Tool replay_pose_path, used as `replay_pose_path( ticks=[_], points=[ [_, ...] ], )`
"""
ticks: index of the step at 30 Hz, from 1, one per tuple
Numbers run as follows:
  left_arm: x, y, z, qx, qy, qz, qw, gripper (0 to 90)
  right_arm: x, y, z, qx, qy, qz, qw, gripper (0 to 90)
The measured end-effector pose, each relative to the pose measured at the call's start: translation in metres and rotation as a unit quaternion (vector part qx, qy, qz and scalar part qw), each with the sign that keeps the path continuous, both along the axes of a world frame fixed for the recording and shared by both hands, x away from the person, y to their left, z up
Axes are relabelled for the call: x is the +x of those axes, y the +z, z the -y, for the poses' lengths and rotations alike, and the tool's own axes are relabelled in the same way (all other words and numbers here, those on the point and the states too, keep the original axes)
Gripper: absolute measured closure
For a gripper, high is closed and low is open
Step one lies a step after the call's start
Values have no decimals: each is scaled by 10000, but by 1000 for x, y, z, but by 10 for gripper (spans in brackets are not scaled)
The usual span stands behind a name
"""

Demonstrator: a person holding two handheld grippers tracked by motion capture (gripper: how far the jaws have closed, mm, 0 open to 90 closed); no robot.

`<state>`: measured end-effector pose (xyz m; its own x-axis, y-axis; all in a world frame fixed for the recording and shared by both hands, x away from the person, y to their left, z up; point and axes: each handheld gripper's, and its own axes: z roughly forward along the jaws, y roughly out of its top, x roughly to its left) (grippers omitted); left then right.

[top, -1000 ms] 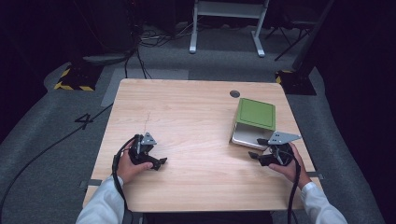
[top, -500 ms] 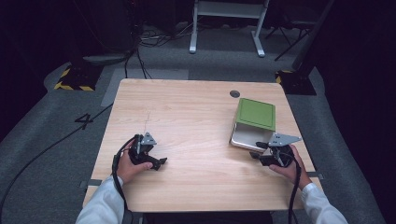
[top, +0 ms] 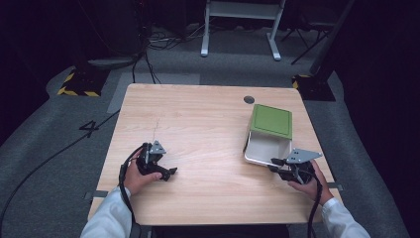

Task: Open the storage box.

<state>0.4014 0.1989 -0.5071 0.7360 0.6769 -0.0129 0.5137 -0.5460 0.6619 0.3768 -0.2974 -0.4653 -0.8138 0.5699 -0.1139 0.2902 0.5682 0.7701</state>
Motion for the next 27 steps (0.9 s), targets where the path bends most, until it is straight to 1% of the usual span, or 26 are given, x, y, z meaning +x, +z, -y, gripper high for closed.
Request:
replay_pose_path(
  ticks=[3, 7, 11, 19, 27],
  points=[
    [0, 0, 0, -1, 1, 1, 10000, 2, -3, -1, 2, 2, 57, 3, 10000, 691],
    [0, 0, 0, 4, 0, -4, 10000, 2, -9, -1, 4, 85, 179, -76, 9998, 706],
    [0, 0, 0, 4, 0, -3, 10000, 2, -15, -1, 3, 62, 237, -80, 9997, 705],
    [0, 0, 0, -1, 4, 1, 10000, 2, -24, -1, 4, 104, 281, -120, 9995, 706],
    [0, 0, 0, 4, 1, -3, 10000, 2, -30, -2, 3, 124, 326, -113, 9993, 705]
  ],
)
